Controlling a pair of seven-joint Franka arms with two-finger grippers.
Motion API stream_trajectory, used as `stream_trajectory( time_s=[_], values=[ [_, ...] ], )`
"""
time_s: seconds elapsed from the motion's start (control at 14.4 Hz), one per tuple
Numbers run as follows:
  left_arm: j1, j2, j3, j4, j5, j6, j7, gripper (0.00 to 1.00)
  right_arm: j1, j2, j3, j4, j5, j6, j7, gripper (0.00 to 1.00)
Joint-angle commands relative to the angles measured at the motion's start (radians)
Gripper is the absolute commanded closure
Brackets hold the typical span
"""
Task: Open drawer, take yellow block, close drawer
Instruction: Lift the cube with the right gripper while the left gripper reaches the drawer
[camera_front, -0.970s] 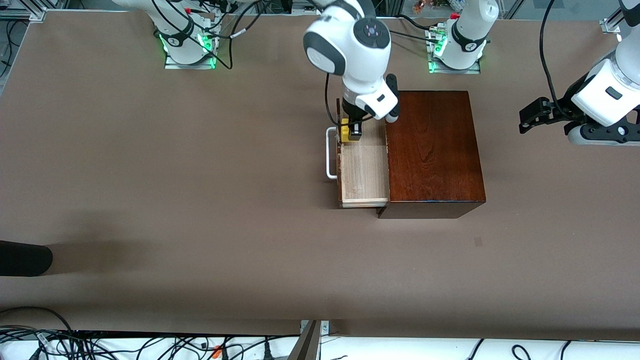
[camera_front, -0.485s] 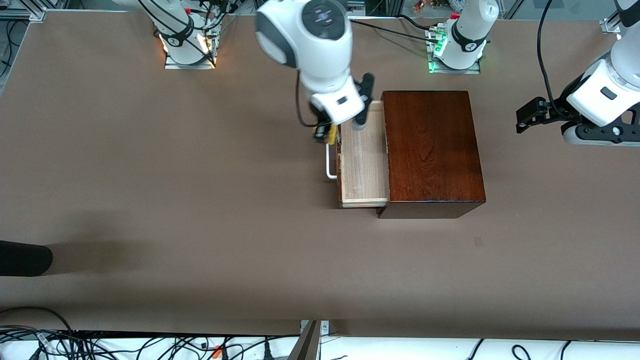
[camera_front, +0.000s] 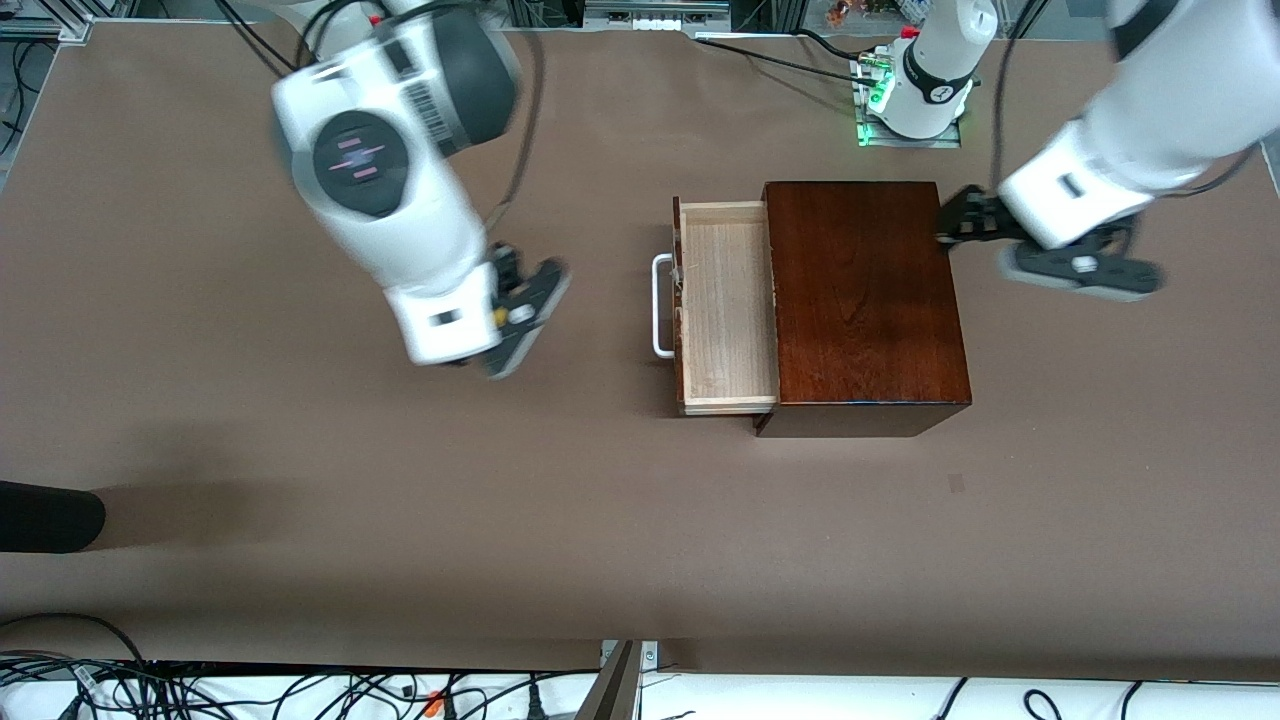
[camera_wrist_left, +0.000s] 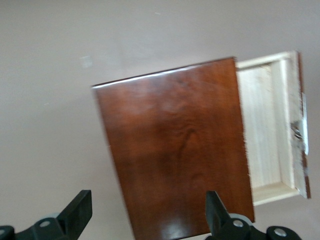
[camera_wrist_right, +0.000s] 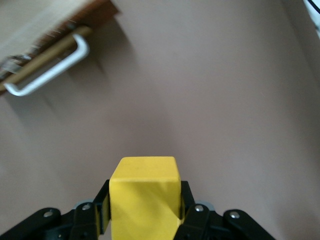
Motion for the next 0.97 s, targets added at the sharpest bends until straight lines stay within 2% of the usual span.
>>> stream_trajectory(
  time_s=[0.0,0.21,0.35,0.42,0.69,0.76,0.9],
  values=[
    [-0.024,0.066,-0.046,0.075,-0.023,0.000,0.014,0.00,-0.085,-0.031,0.010,-0.014,0.017,-0.029,0.012,0.90],
    [-0.064,0.089,-0.082,0.107,-0.066,0.002,0.014,0.00,-0.160,-0.042,0.010,-0.025,0.035,-0.066,0.014,0.90],
    [-0.168,0.135,-0.082,0.110,-0.057,0.008,0.003,0.00,-0.198,-0.068,-0.004,-0.059,0.037,-0.086,0.017,0.90],
    [-0.211,0.157,-0.083,0.124,-0.055,0.025,0.001,0.00,-0.214,-0.104,-0.010,-0.119,0.038,-0.069,0.023,0.90],
    [-0.383,0.207,-0.083,0.138,0.003,0.141,0.018,0.00,-0.280,-0.318,-0.021,-0.558,0.054,0.170,0.028,0.90],
    [-0.420,0.223,-0.083,0.139,0.020,0.174,0.039,0.00,-0.293,-0.344,-0.023,-0.626,0.060,0.216,0.040,0.90],
    [-0.472,0.258,-0.083,0.139,0.057,0.201,0.230,0.00,-0.313,-0.350,-0.023,-0.700,0.066,0.268,0.104,0.90]
  ],
)
